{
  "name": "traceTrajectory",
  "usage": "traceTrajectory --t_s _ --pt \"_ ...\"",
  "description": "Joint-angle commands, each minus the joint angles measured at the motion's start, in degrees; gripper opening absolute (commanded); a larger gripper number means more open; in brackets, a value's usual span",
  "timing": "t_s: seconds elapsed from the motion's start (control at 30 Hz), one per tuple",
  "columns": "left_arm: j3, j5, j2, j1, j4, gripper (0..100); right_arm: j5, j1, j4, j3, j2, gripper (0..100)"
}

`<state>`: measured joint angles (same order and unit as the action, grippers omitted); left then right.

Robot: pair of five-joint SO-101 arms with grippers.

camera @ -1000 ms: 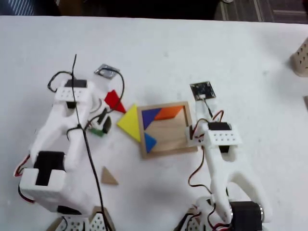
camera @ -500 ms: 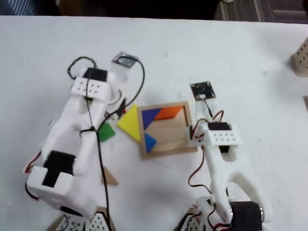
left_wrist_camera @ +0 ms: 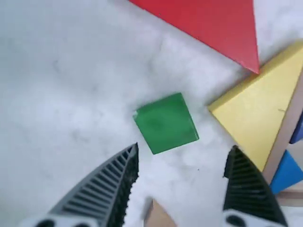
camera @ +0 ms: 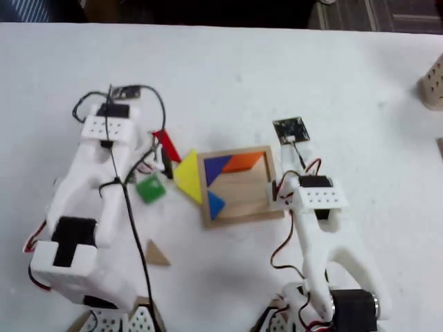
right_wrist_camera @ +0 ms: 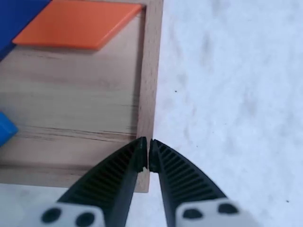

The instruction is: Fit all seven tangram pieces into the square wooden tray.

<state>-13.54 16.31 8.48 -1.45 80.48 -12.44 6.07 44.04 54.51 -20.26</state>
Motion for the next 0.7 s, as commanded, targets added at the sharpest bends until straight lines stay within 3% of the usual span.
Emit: traceTrajectory --t_s 0.0,0.33,0.57,0.67 --pt "-3.16 0.97 -0.57 -0.92 -3.96 31 -0.62 0.40 -0.84 -1.05 -2.07 1.8" --pt "-15.03 1.05 -0.48 -0.92 -19.08 31 -0.62 0.40 -0.66 -1.05 -2.07 1.8" --pt "-15.47 1.14 -0.40 -0.92 -19.25 31 -0.62 0.40 -0.66 -1.05 -2.15 1.8" --pt "-15.47 0.79 -0.40 -0.92 -19.25 26 -0.62 0.40 -0.66 -1.05 -2.15 1.8"
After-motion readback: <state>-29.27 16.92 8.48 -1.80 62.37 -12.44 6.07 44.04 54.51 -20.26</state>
